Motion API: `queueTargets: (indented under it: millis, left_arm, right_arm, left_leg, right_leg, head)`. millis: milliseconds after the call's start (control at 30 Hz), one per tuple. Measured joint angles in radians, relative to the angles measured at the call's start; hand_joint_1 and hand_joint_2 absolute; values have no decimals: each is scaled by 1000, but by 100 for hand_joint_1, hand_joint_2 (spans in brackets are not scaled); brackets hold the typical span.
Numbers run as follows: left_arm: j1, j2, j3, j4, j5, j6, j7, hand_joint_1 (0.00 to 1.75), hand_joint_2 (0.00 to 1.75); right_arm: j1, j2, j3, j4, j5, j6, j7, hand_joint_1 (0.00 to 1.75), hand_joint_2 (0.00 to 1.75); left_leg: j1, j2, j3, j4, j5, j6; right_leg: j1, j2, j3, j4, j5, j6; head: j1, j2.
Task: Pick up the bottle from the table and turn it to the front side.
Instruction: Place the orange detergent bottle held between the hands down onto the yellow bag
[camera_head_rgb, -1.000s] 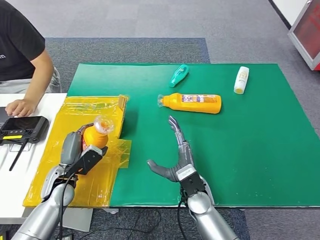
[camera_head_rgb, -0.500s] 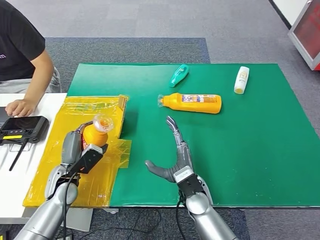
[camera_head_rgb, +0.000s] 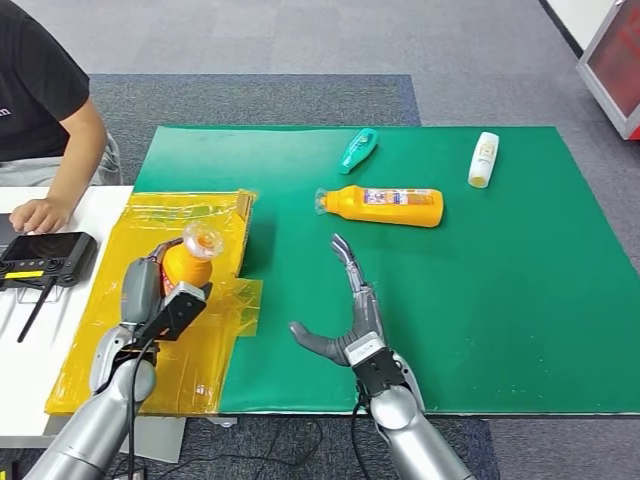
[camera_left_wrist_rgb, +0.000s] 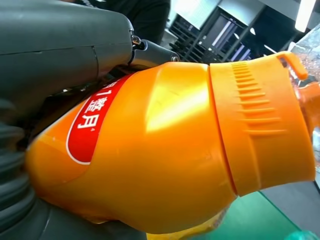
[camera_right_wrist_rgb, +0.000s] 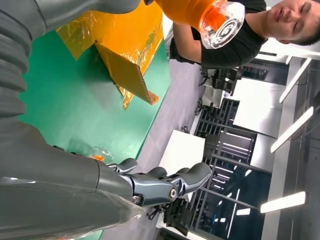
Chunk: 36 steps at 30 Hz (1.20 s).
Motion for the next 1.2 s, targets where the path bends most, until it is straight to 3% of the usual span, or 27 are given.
queueTargets:
  millis: [767, 800, 867, 933, 1000, 1067, 1200]
  left_arm:
    - [-24, -35, -61, 56, -6, -15, -48, 175, 175]
    - [-25, -35, -63, 58, -6, -14, -47, 169, 175]
    - [-28, -35, -68, 64, -8, -17, -45, 117, 175]
    - [-29, -35, -74, 70, -13, -18, -44, 46, 175]
    - [-27, -35, -79, 77, -23, -16, -39, 12, 175]
    - [-20, -34, -84, 87, -38, -11, -29, 0, 175]
    - [2, -32, -88, 107, -54, -3, -15, 0, 175]
  right_arm:
    - [-17, 3, 23, 13, 1, -2, -5, 0, 175]
    - [-17, 3, 23, 13, 1, -2, -5, 0, 175]
    - [-18, 3, 24, 15, 1, -4, -5, 0, 175]
    - [-18, 3, 24, 16, 1, -6, -5, 0, 175]
    - [-18, 3, 24, 16, 0, -7, -5, 0, 175]
    - [-18, 3, 24, 16, 0, -8, -6, 0, 175]
    - [-17, 3, 24, 16, 0, -11, -6, 0, 175]
  left_leg:
    - [0, 0, 0, 0, 0, 1]
    - [0, 0, 0, 0, 0, 1]
    - [0, 0, 0, 0, 0, 1]
    - [0, 0, 0, 0, 0, 1]
    - [0, 0, 0, 0, 0, 1]
    - [0, 0, 0, 0, 0, 1]
    - [0, 1, 0, 0, 0, 0]
  right_leg:
    - [0, 0, 1, 0, 0, 1]
    - [0, 0, 2, 0, 0, 1]
    - [0, -1, 2, 0, -1, 1]
    - [0, -1, 2, 0, -1, 1]
    - [0, 0, 2, 0, -1, 1]
    - [0, 0, 2, 0, 0, 1]
    - [0, 0, 0, 0, 0, 0]
  head:
    - [0, 0]
    - [0, 0]
    - [0, 0]
    - [0, 0]
    - [0, 0]
    - [0, 0]
    - [0, 0]
